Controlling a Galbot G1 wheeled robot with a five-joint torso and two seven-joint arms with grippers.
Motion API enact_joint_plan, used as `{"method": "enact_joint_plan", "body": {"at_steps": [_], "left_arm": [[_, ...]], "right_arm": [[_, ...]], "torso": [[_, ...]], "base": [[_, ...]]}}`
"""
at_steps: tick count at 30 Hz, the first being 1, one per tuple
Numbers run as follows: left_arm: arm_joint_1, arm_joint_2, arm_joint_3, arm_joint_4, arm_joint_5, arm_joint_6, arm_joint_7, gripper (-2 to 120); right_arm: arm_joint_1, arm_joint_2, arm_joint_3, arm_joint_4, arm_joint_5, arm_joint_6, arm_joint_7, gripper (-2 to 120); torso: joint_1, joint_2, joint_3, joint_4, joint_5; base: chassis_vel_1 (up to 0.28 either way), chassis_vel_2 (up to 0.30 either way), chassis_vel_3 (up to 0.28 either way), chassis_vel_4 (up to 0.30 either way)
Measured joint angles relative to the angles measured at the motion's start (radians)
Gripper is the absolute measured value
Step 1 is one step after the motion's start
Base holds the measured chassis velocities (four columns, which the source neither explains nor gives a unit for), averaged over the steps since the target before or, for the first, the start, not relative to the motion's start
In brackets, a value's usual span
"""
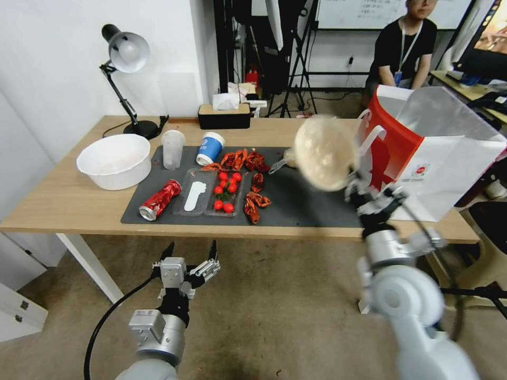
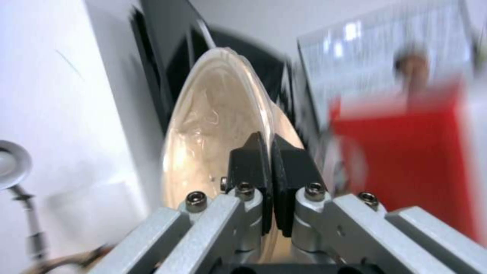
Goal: Pick up the trash from the table and place it into the takeout bag.
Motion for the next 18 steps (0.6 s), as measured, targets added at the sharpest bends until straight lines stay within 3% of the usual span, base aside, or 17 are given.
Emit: {"method": "enact_joint_plan", "body": {"at_steps": [7,18], "left_arm": [[0.011,-0.002,0.003,-0.001,-0.011,0.001,-0.001,100],[0.027,-0.006,0.0,0.005,-0.013,-0.006,0.016,100]], "right_arm": [[0.056,-0.135,0.06,0.042,0.019,0.013,0.107,0],[0.18,-0.302,0.134,-0.089,-0.003,0.011,0.241,0]], "torso": [[0.0,0.0,0.0,0.0001,-0.0001],[0.0,0.0,0.0,0.0002,-0.0001]], "base": [[0.0,0.0,0.0,0.0],[0.0,0.0,0.0,0.0]]}}
